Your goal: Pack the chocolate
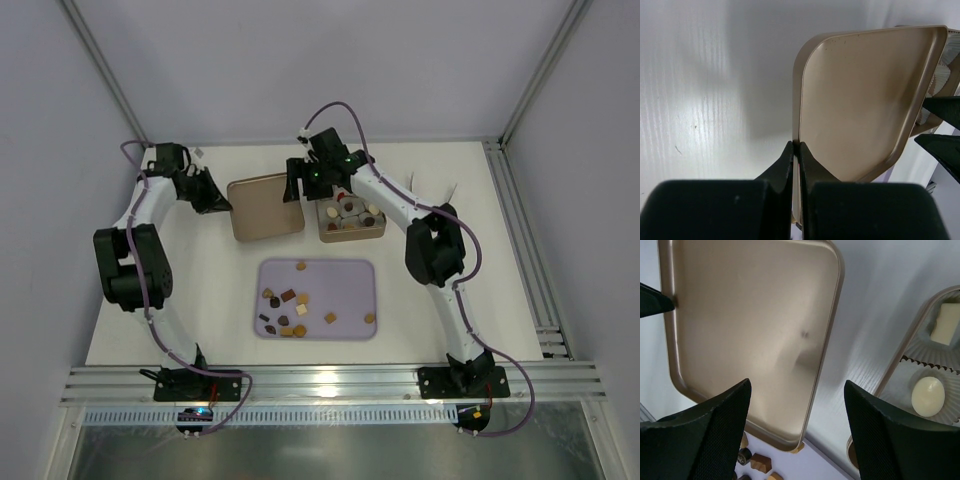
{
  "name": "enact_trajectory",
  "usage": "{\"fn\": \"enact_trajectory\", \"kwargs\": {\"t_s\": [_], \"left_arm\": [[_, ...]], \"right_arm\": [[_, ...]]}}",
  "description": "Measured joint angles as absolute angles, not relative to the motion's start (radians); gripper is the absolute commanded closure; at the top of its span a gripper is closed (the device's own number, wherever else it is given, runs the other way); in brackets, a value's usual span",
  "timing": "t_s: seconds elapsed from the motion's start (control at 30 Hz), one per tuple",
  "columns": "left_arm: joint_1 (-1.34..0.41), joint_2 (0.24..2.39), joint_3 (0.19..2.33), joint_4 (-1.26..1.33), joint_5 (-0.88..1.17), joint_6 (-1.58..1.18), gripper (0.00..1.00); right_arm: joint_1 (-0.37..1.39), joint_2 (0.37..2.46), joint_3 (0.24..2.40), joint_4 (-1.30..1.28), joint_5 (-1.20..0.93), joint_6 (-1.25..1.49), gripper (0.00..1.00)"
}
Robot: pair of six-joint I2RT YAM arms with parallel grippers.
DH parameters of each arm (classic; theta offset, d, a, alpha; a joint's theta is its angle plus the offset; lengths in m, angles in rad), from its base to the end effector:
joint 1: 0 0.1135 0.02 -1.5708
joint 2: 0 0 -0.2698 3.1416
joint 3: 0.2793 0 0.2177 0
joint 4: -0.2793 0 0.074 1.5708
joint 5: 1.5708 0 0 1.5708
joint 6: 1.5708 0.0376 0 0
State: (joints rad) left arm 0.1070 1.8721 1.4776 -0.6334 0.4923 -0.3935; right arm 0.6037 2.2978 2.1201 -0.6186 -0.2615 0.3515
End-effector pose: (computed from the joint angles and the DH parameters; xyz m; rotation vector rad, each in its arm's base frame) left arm 0.3714 0.0220 0.2544 -0.4639 2.5432 -0.7438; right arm 0.4004 0.2879 0.2583 -0.4412 2.4290 0.7500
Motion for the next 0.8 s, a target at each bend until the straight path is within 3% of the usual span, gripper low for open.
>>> {"fn": "enact_trajectory", "kwargs": {"t_s": [0.6, 0.77, 0.8], "left_arm": [[0.107, 1.826, 1.432, -0.632, 0.548, -0.409, 1.00], [0.107, 1.813, 1.420, -0.617, 0.564, -0.415, 1.00], [0.106, 1.810, 1.415, -0.614, 0.566, -0.416, 1.00]], "right_arm": [[0.572, 2.301, 2.042, -0.455, -0.485, 0.509, 0.25], [0.560, 2.301, 1.987, -0.363, -0.570, 0.582, 0.39], [0.558, 2.301, 1.977, -0.350, -0.585, 0.598, 0.48]]}}
